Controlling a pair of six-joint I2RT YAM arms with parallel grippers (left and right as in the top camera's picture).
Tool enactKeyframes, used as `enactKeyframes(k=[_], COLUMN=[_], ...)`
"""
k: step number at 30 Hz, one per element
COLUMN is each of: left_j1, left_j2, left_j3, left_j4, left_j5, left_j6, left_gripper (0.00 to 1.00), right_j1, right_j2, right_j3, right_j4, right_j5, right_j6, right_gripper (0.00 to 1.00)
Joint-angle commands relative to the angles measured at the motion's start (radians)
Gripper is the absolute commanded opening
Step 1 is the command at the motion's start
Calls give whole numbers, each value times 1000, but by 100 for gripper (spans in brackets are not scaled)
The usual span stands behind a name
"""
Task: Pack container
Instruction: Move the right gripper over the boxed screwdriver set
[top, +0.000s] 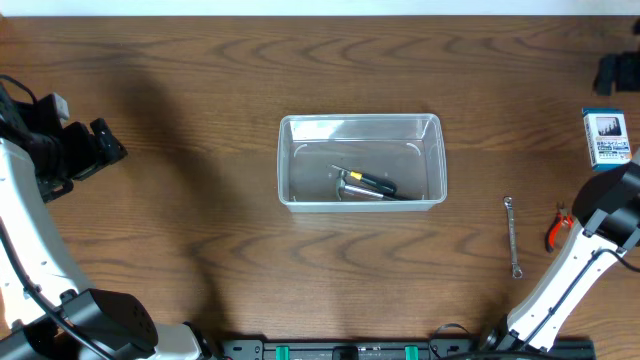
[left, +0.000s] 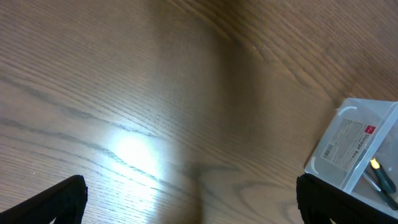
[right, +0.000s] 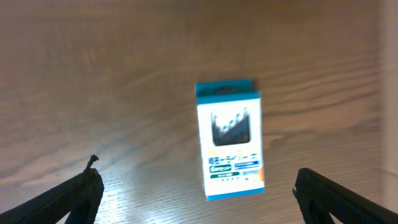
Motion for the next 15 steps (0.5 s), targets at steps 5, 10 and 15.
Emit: enactKeyframes(k=[5,10,15], left_j1=[4,4,4], left_j2=[1,1,1], left_j3=[0,0,0], left_j4=[-2,-3,-2], left_j5=[10,10,10], left_j6=[14,14,14], left_gripper=[98,98,98], right_j1=[-33,-61,-87], right_j2=[92,111,113], right_j3=[6,6,6], right_j4=[-42,-40,-42], right_j5=[-6,26,26], right_j6=[-10,-6,-34], right_gripper=[99,99,99])
